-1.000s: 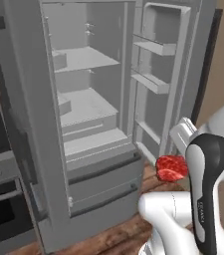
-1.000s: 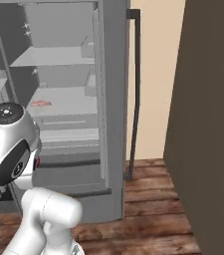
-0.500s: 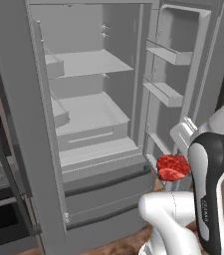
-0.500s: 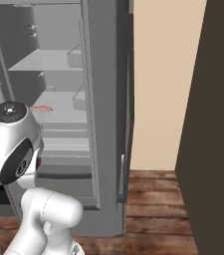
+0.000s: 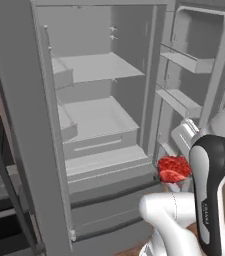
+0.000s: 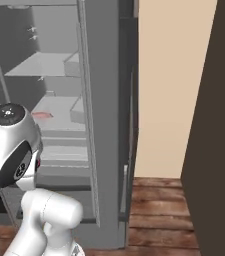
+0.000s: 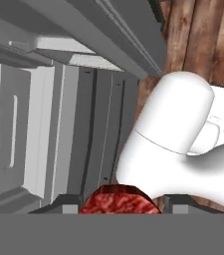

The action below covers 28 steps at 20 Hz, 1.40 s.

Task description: Place the steak on the counter behind the older steak on the same shelf of the fridge to maintain FIFO order. Close the fridge door when finished.

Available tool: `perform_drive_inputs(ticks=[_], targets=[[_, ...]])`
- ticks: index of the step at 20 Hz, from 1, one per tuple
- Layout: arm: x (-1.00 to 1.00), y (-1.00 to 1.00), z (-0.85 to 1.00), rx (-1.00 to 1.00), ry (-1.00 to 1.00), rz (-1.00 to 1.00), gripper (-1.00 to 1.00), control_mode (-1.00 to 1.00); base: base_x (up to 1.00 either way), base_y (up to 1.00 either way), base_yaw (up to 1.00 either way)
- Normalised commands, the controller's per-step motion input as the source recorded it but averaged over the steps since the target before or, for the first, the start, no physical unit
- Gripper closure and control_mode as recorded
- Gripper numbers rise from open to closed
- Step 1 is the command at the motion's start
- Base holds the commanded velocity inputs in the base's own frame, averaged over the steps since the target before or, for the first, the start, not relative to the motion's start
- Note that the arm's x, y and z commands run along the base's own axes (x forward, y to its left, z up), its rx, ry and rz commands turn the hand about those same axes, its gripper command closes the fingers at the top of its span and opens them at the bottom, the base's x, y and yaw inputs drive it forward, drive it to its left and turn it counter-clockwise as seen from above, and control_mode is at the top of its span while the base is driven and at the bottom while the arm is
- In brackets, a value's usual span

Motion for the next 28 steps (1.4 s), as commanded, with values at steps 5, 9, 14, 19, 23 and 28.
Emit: perform_drive_inputs(ticks=[5,9,14,19,23,28], targets=[[0.0,0.0,0.0,0.0,0.0,0.0,1.0,1.0,0.63,0.42,0.1],[0.0,0.0,0.0,0.0,0.0,0.0,1.0,1.0,0.4,0.48,0.14],[0.0,0.0,0.0,0.0,0.0,0.0,1.0,1.0,0.31,0.25,0.17],[0.0,0.0,0.0,0.0,0.0,0.0,1.0,1.0,0.48,0.14,0.12],[0.0,0.0,0.0,0.0,0.0,0.0,1.0,1.0,0.68,0.21,0.09],[0.0,0.0,0.0,0.0,0.0,0.0,1.0,1.0,0.8,0.22,0.09]])
